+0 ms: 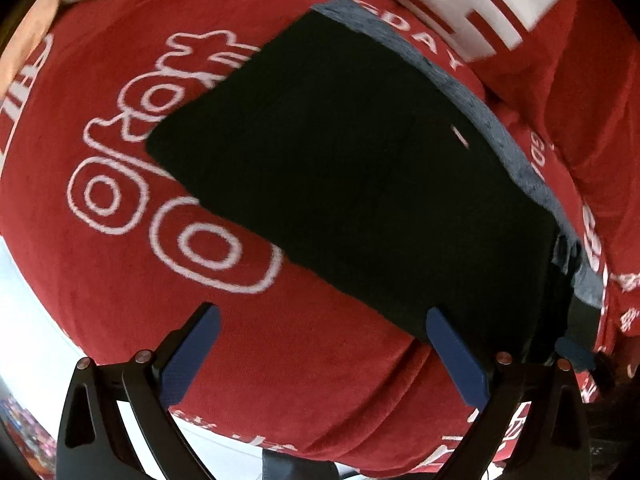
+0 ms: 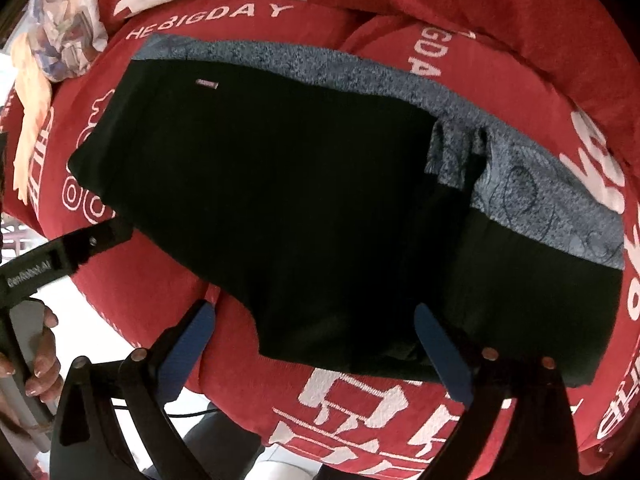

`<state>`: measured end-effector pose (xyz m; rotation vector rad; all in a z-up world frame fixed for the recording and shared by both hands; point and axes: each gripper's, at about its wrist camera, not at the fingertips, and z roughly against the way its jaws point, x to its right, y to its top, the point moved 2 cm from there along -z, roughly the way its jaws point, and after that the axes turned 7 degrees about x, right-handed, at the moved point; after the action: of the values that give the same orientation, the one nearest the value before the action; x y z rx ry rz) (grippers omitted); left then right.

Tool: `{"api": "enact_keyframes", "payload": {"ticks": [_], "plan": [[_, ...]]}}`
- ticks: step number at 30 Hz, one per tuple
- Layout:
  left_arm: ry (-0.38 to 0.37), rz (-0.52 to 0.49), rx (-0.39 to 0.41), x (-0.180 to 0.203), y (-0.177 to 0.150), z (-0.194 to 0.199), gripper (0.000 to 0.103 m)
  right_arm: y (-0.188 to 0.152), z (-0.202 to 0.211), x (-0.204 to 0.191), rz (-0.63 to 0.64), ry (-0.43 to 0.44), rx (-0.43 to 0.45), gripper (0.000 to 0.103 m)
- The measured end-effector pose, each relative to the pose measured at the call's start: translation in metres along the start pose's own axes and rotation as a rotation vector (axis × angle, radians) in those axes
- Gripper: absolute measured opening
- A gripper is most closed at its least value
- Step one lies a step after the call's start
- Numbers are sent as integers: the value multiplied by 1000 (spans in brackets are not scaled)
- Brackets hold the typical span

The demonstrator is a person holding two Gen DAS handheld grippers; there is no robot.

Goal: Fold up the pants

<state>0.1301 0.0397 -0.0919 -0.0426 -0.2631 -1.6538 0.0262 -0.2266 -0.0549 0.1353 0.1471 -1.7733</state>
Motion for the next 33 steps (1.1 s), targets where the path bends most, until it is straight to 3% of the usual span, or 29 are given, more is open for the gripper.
{"api": "enact_keyframes", "payload": {"ticks": [5,8,13,20,28,33], "plan": [[-52,77,52,-24,14,12,103,-3,-1,1,-8,12,0,100],[-157,131,67,-31,22,17,103,-4,-2,2,-1,16,-5,100],[-245,165,51,-28,25,9,103,-5,-6,4,-10,24,-13,100],[-439,290,76,-32,29,-12,103,-2,-14,2,-2,23,-24,100],[-511,356,115,-39,37,-20,103,-5,-22,-1,15,19,-9,101],[-502,291,149,-24,42,-2,103,-8,-22,0,23,17,-17,102]]}}
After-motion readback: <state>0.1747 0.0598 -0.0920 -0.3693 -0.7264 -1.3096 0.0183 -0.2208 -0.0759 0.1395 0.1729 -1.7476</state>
